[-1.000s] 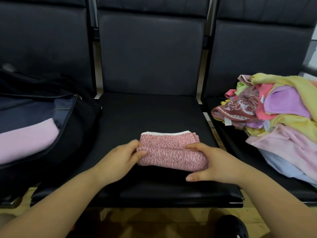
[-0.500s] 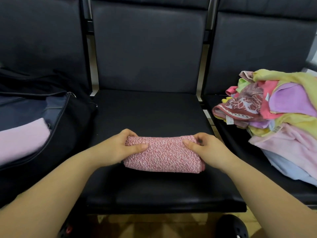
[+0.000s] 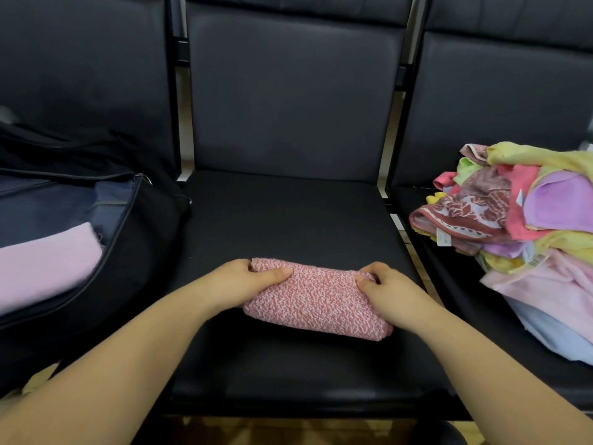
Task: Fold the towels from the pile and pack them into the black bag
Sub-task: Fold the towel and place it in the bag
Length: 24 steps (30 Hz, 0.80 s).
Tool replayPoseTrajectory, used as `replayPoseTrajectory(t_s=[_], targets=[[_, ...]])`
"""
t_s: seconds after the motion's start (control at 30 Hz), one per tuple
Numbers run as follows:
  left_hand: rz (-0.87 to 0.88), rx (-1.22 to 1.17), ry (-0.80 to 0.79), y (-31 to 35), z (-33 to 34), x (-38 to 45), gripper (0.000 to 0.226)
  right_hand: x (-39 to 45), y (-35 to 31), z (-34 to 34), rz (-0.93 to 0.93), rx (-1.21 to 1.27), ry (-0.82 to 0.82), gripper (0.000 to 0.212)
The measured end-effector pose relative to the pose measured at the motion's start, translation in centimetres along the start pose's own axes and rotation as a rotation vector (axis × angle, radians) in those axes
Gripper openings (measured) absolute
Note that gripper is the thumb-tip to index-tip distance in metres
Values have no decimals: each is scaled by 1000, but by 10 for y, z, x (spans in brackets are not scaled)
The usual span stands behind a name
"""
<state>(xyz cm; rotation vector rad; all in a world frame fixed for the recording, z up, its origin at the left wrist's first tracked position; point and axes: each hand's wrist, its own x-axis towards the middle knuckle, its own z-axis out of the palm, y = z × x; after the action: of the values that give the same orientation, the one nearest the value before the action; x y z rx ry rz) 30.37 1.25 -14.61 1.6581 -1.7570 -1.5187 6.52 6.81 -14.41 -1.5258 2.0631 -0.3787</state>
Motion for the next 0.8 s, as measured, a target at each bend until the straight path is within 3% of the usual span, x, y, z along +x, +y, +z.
replayPoseTrajectory(t_s=[0.13,0.27,0.53,0.63,0.67,0.8], targets=[[-25,-352,-1,5,-8,-6,102,-8,-8,7,-115,87,1,18],[44,-287,-13,2,-21,-11,114,-20,-14,11,-204,117,-19,9],[23,-109,-3,-16,-24,-23,90,-34,-27,14,-196,118,-36,12],[121,-86,100,-14,-23,-32,60,-35,-33,17,-247,-22,-17,15],[189,-69,135,-12,-24,-37,52,-36,-36,17,-279,-58,-24,24],[481,39,152,-8,-34,-62,51,-42,-56,13,-394,75,-179,96]])
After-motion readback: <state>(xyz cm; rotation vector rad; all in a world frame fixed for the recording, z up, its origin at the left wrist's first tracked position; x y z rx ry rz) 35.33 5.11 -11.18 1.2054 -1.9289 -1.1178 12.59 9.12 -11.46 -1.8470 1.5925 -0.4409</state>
